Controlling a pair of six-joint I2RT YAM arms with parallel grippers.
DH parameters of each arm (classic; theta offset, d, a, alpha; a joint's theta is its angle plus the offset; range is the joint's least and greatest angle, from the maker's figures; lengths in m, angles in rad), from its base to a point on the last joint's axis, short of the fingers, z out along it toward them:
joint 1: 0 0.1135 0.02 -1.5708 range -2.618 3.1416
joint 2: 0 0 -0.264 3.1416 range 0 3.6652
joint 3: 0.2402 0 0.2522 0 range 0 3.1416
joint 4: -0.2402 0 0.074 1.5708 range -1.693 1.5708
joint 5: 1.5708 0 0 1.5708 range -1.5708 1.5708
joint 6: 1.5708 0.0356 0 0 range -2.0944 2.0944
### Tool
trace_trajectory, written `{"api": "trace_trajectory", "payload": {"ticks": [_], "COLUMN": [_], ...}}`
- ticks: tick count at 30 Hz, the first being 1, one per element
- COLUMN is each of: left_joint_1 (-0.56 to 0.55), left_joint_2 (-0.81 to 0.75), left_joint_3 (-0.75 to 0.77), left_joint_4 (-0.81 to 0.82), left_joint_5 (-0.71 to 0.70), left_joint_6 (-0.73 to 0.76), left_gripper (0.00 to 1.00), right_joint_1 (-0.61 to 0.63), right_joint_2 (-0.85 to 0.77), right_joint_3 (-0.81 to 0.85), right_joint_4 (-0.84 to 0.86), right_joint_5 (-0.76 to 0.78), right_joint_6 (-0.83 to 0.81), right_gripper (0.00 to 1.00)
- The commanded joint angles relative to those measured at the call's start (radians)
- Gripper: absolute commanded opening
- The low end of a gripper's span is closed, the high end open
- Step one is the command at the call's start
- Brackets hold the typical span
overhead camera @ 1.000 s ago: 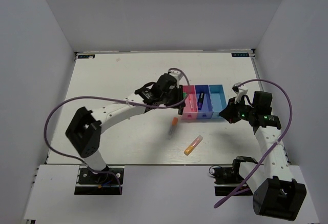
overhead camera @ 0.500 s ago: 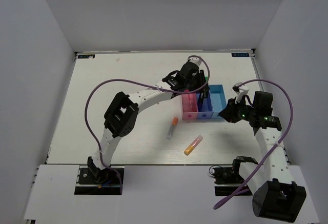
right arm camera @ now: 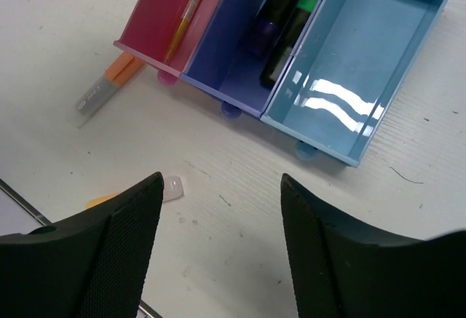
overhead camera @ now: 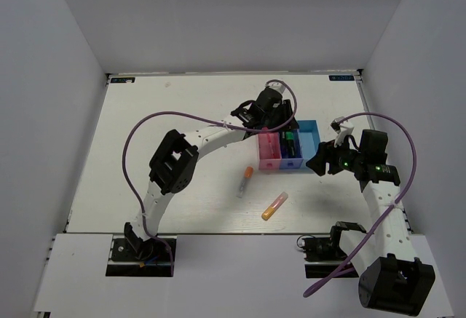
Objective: Sort the stationery into containers
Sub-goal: Place the pen in the storage box, then pick up the stationery from the center of the board.
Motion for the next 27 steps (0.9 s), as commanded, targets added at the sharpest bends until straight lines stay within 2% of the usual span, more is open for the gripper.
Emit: {"api": "trace_trajectory", "payload": {"ticks": [1,2,4,5,6,7,8,9,10,11,12,13,14,15,16,18,19,20,22,24,27], "left_joint_1": [0.003,0.004,0.001,0.003,0.003,0.000,0.001,0.001,-0.003,-0.002,-0.002,0.000,0.000,0.000,0.003,0.018,0.024,0.032,0.041,0.044,0.053], "left_joint_2": [-0.036,-0.053,-0.067,-0.105,-0.122,-0.140,-0.184,-0.233,-0.296,-0.329,-0.400,-0.479,-0.517,-0.615,-0.642,-0.730,-0.754,-0.772,-0.857,-0.918,-1.005], "left_joint_3": [0.015,0.010,-0.018,-0.057,-0.071,-0.085,-0.119,-0.154,-0.178,-0.236,-0.302,-0.373,-0.408,-0.489,-0.510,-0.582,-0.599,-0.617,-0.712,-0.780,-0.892], "left_joint_4": [-0.005,-0.009,0.004,0.014,0.016,0.011,-0.001,-0.036,-0.076,-0.094,-0.146,-0.195,-0.225,-0.325,-0.364,-0.508,-0.536,-0.561,-0.604,-0.615,-0.604], "left_joint_5": [0.024,0.027,0.027,0.030,0.033,0.039,0.044,0.044,0.045,0.047,0.030,0.018,0.005,-0.036,-0.053,-0.078,-0.076,-0.076,-0.065,-0.065,-0.090], "left_joint_6": [-0.005,-0.002,0.003,0.006,0.009,0.036,0.050,0.064,0.123,0.147,0.191,0.231,0.274,0.295,0.335,0.380,0.391,0.411,0.427,0.432,0.438], "left_gripper": [0.53,0.53,0.39,0.31,0.14,0.07,0.04,0.02,0.02,0.05,0.12,0.36,0.46,0.54,0.61,0.65,0.67,0.69,0.69,0.70,0.72], "right_joint_1": [-0.005,-0.005,-0.004,-0.005,-0.007,-0.007,-0.005,-0.004,-0.001,-0.001,0.004,0.017,0.022,0.027,0.030,0.051,0.057,0.085,0.110,0.186,0.277], "right_joint_2": [-0.009,-0.009,-0.008,-0.012,-0.011,-0.015,-0.012,-0.012,-0.009,-0.005,0.015,0.021,0.032,0.058,0.069,0.104,0.133,0.171,0.246,0.271,0.284], "right_joint_3": [0.036,0.036,0.035,0.033,0.033,0.028,0.018,-0.001,-0.013,-0.037,-0.044,-0.045,-0.044,-0.030,-0.027,-0.030,-0.025,-0.021,0.004,0.005,-0.039], "right_joint_4": [0.007,0.010,0.007,0.007,0.012,0.009,0.006,0.001,-0.030,-0.072,-0.243,-0.308,-0.377,-0.534,-0.635,-0.674,-0.714,-0.741,-0.771,-0.756,-0.599], "right_joint_5": [-0.001,-0.004,-0.009,-0.010,-0.015,-0.051,-0.081,-0.111,-0.268,-0.336,-0.428,-0.511,-0.562,-0.573,-0.579,-0.534,-0.520,-0.488,-0.465,-0.426,-0.283], "right_joint_6": [0.000,0.002,-0.003,-0.005,-0.008,-0.032,-0.055,-0.130,-0.256,-0.347,-0.591,-0.820,-1.077,-1.216,-1.481,-1.589,-1.644,-1.773,-1.849,-1.852,-1.755], "right_gripper": [0.68,0.64,0.56,0.40,0.31,0.24,0.21,0.25,0.29,0.34,0.47,0.52,0.56,0.63,0.66,0.66,0.66,0.66,0.66,0.66,0.66]}}
